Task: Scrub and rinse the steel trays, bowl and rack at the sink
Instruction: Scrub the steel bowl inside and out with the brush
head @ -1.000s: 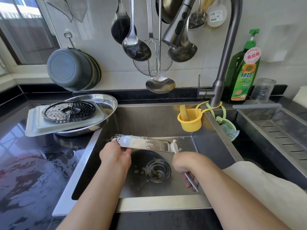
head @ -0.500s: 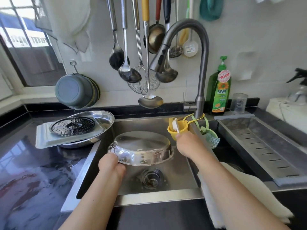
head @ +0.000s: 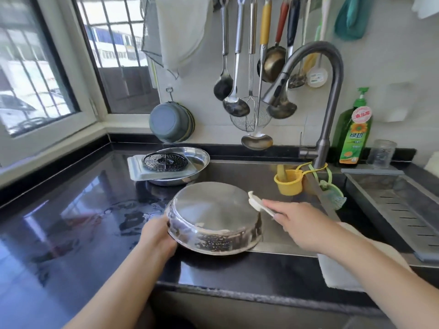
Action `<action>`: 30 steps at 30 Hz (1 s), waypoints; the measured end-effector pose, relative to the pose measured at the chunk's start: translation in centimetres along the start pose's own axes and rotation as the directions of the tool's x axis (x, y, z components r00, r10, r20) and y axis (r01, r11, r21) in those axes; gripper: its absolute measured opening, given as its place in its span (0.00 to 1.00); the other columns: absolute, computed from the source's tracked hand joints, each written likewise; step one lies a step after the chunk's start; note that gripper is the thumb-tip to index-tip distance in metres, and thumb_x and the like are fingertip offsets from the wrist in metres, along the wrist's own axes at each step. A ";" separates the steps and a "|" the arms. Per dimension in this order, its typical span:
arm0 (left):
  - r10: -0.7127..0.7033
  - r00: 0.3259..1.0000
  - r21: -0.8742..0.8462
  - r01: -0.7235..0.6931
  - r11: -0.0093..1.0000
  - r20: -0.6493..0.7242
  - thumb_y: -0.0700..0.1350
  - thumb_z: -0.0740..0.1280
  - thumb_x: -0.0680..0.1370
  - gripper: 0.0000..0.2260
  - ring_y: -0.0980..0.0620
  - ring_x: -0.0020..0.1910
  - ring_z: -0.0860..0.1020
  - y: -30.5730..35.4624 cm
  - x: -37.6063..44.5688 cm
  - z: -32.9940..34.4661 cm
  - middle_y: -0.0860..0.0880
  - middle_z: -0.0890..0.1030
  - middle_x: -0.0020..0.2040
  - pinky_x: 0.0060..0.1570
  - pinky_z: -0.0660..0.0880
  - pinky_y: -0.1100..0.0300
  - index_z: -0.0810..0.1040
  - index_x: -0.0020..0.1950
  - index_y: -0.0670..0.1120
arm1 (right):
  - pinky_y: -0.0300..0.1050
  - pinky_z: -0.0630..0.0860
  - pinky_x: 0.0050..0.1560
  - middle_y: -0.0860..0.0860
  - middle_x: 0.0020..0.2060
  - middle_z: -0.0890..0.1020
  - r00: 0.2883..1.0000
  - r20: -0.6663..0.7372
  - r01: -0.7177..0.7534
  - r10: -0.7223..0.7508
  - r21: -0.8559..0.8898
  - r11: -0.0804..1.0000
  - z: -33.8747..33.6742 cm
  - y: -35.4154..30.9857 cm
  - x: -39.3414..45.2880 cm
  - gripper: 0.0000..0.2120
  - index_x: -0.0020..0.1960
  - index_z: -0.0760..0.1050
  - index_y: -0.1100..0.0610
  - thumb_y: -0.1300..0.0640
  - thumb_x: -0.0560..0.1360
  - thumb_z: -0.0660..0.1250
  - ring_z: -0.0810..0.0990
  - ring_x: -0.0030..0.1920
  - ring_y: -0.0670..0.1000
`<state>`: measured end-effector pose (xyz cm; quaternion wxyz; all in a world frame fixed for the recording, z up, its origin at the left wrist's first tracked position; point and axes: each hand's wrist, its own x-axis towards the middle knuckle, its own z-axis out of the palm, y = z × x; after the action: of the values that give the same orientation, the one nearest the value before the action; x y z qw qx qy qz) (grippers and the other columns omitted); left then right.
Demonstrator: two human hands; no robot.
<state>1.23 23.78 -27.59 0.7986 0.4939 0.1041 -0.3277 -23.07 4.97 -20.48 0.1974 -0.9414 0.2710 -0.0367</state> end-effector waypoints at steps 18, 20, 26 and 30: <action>0.078 0.983 0.551 -0.158 0.819 0.166 0.36 0.63 0.83 0.09 0.44 0.36 0.83 3.3 1.0 -4.0 0.43 0.87 0.41 0.39 0.82 0.51 0.83 0.54 0.43 | 0.49 0.72 0.47 0.45 0.44 0.72 0.904 0.258 0.413 -0.340 -0.328 0.850 2.8 -5.6 0.8 0.21 0.77 0.53 0.27 0.45 0.87 0.46 0.75 0.47 0.53; 0.045 0.983 0.632 -0.150 0.761 0.180 0.47 0.65 0.84 0.09 0.46 0.36 0.84 3.7 0.8 -4.1 0.44 0.87 0.44 0.35 0.83 0.52 0.82 0.56 0.45 | 0.47 0.69 0.44 0.45 0.44 0.71 0.897 0.269 0.431 -0.352 -0.345 0.834 3.1 -6.0 1.0 0.21 0.77 0.53 0.27 0.45 0.87 0.47 0.74 0.47 0.52; -0.042 0.940 0.636 -0.196 0.747 0.339 0.44 0.70 0.82 0.13 0.48 0.45 0.87 4.4 0.6 -4.8 0.46 0.88 0.52 0.39 0.84 0.51 0.79 0.67 0.48 | 0.44 0.64 0.41 0.43 0.43 0.69 0.878 0.254 0.473 -0.405 -0.337 0.814 2.8 -6.6 1.5 0.21 0.77 0.53 0.27 0.44 0.86 0.47 0.70 0.41 0.48; -0.032 0.927 0.443 -0.147 0.884 0.373 0.38 0.71 0.80 0.25 0.47 0.44 0.87 4.5 1.1 -6.0 0.42 0.87 0.56 0.40 0.84 0.51 0.71 0.76 0.47 | 0.46 0.67 0.41 0.43 0.42 0.69 0.850 0.304 0.518 -0.430 -0.337 0.786 3.3 -7.9 1.8 0.21 0.75 0.52 0.24 0.43 0.86 0.47 0.71 0.41 0.48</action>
<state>5.84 29.78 -27.89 0.6722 0.6024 -0.1441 -0.4056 -17.06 11.31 -20.47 0.0092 -0.9974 0.0035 0.0715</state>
